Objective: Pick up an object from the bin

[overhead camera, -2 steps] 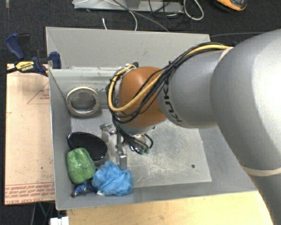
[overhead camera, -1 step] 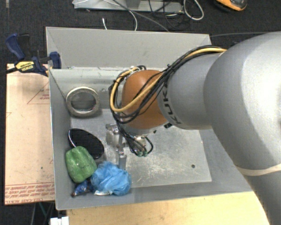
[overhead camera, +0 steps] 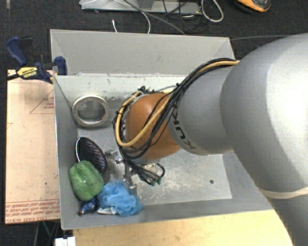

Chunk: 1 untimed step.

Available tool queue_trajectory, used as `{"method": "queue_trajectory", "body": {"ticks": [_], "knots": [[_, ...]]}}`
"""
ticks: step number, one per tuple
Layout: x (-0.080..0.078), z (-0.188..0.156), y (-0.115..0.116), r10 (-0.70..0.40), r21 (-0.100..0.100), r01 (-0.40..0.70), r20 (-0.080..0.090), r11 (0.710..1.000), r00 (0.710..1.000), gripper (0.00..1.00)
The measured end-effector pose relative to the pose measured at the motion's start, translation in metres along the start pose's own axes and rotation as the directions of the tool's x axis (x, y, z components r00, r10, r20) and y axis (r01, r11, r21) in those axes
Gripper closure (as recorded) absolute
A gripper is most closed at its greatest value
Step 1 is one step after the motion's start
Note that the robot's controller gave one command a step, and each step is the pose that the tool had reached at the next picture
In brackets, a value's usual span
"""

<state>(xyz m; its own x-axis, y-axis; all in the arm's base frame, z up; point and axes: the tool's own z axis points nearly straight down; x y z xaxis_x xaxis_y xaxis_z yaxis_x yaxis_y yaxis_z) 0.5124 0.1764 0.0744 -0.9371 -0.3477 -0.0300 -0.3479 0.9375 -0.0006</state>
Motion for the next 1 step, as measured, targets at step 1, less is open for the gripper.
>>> {"method": "queue_trajectory", "body": {"ticks": [1], "knots": [[0.0057,-0.0002,0.0185,0.182,0.004,-0.182,0.005,0.983,0.983,0.00]]}}
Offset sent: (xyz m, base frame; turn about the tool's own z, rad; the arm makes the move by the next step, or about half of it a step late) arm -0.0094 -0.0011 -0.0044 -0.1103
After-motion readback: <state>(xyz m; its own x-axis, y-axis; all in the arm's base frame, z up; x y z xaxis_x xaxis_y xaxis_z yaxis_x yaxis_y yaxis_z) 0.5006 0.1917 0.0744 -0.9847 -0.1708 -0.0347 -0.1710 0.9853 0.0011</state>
